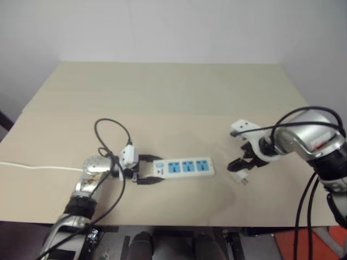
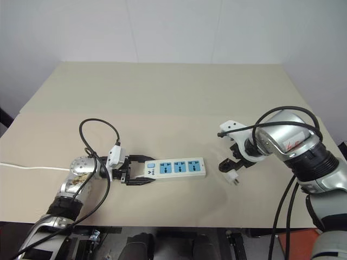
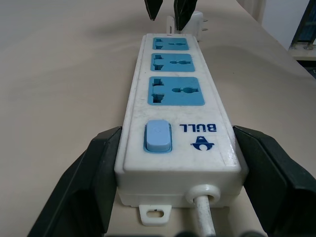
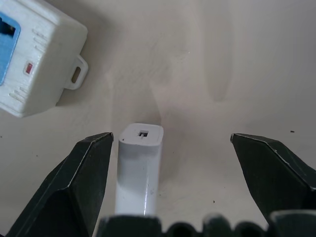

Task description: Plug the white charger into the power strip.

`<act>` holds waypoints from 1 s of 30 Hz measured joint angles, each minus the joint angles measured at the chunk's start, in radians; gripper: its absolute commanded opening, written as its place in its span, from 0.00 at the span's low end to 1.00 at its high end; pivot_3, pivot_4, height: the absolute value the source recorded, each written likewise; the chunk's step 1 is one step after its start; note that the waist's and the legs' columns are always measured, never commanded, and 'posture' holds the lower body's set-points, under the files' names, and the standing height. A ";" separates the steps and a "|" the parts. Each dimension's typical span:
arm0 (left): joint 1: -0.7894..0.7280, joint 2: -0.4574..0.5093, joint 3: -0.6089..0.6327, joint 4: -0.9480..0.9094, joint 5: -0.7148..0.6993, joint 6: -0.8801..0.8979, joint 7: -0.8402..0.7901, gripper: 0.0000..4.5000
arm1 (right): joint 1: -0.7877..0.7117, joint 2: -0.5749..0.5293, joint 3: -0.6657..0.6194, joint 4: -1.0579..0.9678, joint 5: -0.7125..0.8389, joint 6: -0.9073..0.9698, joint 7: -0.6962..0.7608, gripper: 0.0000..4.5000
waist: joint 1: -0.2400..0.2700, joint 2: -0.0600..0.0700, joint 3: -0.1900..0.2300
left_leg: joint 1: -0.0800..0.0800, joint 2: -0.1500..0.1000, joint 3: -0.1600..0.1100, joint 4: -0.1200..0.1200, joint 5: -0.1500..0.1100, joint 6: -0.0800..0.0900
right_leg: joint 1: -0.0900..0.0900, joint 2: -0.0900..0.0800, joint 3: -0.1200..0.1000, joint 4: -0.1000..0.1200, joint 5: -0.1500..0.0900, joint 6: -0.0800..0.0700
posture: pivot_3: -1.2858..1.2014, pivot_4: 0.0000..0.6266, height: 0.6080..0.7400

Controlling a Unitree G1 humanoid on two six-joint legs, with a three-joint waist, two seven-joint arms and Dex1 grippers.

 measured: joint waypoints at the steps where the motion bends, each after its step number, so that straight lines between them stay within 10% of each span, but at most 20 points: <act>1: 0.002 0.000 0.000 -0.003 0.000 0.001 0.001 0.72 | 0.003 0.000 -0.001 0.000 0.004 0.000 -0.001 1.00 | 0.000 0.000 0.000 | 0.000 0.000 0.000 0.000 0.000 0.000 | 0.000 0.000 0.000 0.000 0.000 0.000 | 0.52 0.24 1.00; 16: 0.006 0.002 -0.001 -0.010 0.000 0.002 0.007 0.72 | 0.051 0.032 -0.011 0.000 0.036 0.000 -0.041 1.00 | 0.000 0.000 0.000 | 0.000 0.000 0.000 0.000 0.000 0.000 | 0.000 0.000 0.000 0.000 0.000 0.000 | 0.52 0.24 1.00; 27: 0.011 0.002 -0.001 -0.016 0.000 0.001 0.011 0.72 | 0.058 0.042 -0.020 0.017 0.038 0.000 -0.056 0.29 | 0.000 0.000 0.000 | 0.000 0.000 0.000 0.000 0.000 0.000 | 0.000 0.000 0.000 0.000 0.000 0.000 | 0.52 0.24 1.00; 30: 0.011 0.002 -0.001 -0.016 0.000 0.001 0.012 0.72 | 0.057 0.042 -0.020 0.017 0.038 0.000 -0.060 0.25 | 0.000 0.000 0.000 | 0.000 0.000 0.000 0.000 0.000 0.000 | 0.000 0.000 0.000 0.000 0.000 0.000 | 0.52 0.24 1.00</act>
